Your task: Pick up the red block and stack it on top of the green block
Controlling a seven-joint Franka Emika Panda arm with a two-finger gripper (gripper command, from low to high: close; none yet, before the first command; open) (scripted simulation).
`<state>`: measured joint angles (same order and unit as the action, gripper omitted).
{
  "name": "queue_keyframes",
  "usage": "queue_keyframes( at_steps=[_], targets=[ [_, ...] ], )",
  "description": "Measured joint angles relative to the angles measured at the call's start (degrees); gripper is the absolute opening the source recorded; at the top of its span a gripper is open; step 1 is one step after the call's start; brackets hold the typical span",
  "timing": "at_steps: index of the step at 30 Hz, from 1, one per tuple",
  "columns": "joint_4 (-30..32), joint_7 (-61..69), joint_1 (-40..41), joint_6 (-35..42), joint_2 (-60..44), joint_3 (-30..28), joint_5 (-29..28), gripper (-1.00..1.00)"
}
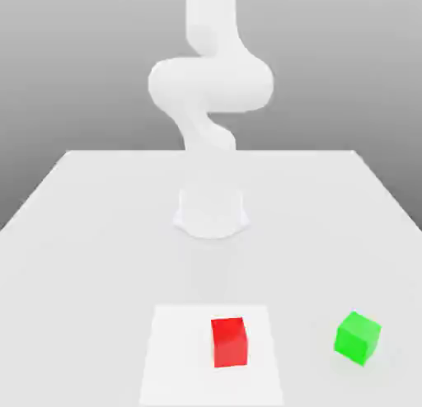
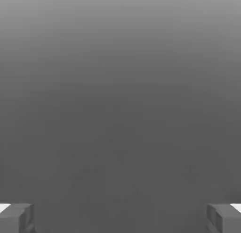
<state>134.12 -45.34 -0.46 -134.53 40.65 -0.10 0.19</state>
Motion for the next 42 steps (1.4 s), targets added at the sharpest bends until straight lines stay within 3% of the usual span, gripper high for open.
queue_keyframes(
  at_steps=[20, 26, 27, 34, 40, 42],
  targets=[
    [18.9, 2.9, -2.8, -22.2, -41.9, 0.6, 0.0, 0.00],
    [18.6, 2.7, -3.0, -32.0, -54.4, 0.4, -0.5, 0.00],
    [18.3, 2.7, -3.0, -33.5, -56.2, 0.3, -0.5, -1.00],
    [18.3, 2.6, -2.9, -33.8, -56.6, 0.4, -0.7, -1.00],
    [19.6, 3.1, -3.2, -24.6, -46.0, 1.2, -0.4, -1.00],
    [18.1, 5.2, -7.6, -21.8, -44.8, 4.3, -0.7, -1.00]
  ],
)
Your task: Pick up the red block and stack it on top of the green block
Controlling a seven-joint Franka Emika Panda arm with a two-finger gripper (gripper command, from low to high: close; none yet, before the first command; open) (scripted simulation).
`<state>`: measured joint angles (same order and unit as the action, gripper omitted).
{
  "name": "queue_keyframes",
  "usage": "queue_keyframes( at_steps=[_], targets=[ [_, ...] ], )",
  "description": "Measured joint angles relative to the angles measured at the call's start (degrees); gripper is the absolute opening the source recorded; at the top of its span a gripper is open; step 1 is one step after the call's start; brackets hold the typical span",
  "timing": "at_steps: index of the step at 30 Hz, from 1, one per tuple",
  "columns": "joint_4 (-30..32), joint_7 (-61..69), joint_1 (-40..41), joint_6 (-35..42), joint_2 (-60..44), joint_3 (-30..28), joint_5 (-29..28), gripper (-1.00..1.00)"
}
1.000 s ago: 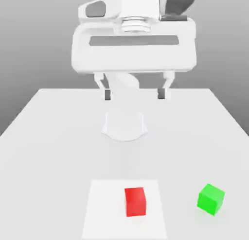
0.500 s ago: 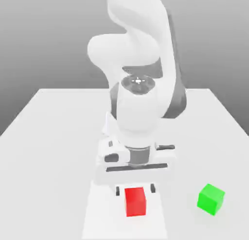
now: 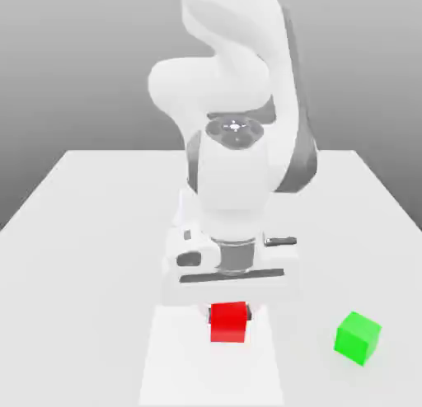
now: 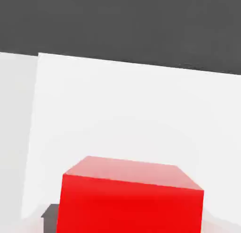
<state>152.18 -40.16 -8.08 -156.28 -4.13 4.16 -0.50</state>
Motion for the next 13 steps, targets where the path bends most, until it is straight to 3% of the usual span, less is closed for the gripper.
queue_keyframes(
  at_steps=[4, 9, 10, 13],
  targets=[
    [-4.4, 5.5, -10.7, 5.2, 0.8, 6.2, -0.6, -1.00],
    [-6.0, 4.4, -12.7, -1.1, -7.3, 5.3, -4.4, -1.00],
    [-6.1, 3.8, -13.0, -2.6, -8.9, 4.9, -5.2, 1.00],
    [-6.1, 3.8, -13.0, -2.6, -8.9, 4.9, -5.2, 1.00]
  ],
)
